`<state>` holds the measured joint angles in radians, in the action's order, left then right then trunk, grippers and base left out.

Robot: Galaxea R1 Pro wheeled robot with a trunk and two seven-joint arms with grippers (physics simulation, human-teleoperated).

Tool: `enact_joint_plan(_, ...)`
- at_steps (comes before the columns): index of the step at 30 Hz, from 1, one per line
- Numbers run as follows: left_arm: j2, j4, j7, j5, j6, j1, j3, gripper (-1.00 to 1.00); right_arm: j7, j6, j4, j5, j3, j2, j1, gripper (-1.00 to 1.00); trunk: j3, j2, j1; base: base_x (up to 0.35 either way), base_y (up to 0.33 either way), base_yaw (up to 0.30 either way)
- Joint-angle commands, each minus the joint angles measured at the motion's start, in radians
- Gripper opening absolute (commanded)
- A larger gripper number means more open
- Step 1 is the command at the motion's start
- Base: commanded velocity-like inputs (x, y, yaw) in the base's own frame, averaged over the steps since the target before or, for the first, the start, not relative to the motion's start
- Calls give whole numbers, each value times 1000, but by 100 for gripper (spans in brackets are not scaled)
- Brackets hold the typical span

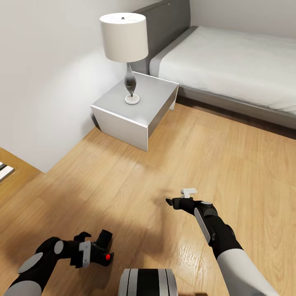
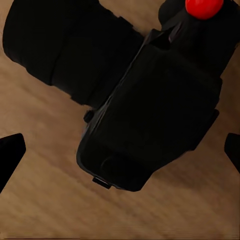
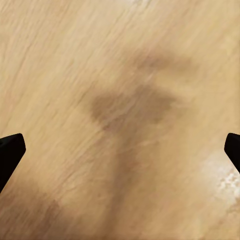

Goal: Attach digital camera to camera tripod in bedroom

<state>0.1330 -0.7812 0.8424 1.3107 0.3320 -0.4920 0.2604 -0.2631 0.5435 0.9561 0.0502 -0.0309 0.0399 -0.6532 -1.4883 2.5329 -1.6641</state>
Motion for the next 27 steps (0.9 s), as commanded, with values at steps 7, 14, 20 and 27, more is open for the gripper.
enact_joint_plan(7, -16, 32, -21, 51, 4, -6, 2, 100, 0, 6, 1, 5, 0, 0, 0, 100, -1, 0, 0, 0, 0, 0)
enact_joint_plan(14, -23, 48, -26, 60, 4, -10, 2, 100, -1, 6, 1, 6, 0, 0, 0, 100, -1, 0, 0, 0, 0, 0)
enact_joint_plan(20, -24, 51, -27, 62, 4, -11, 2, 100, 0, 6, 1, 3, 0, 0, 0, 100, -1, 0, 0, 0, 0, 0)
enact_joint_plan(27, -24, 52, -29, 62, 4, -11, 2, 100, 2, 6, 1, 1, 0, -1, 0, 100, -1, 0, 0, 0, 0, 0)
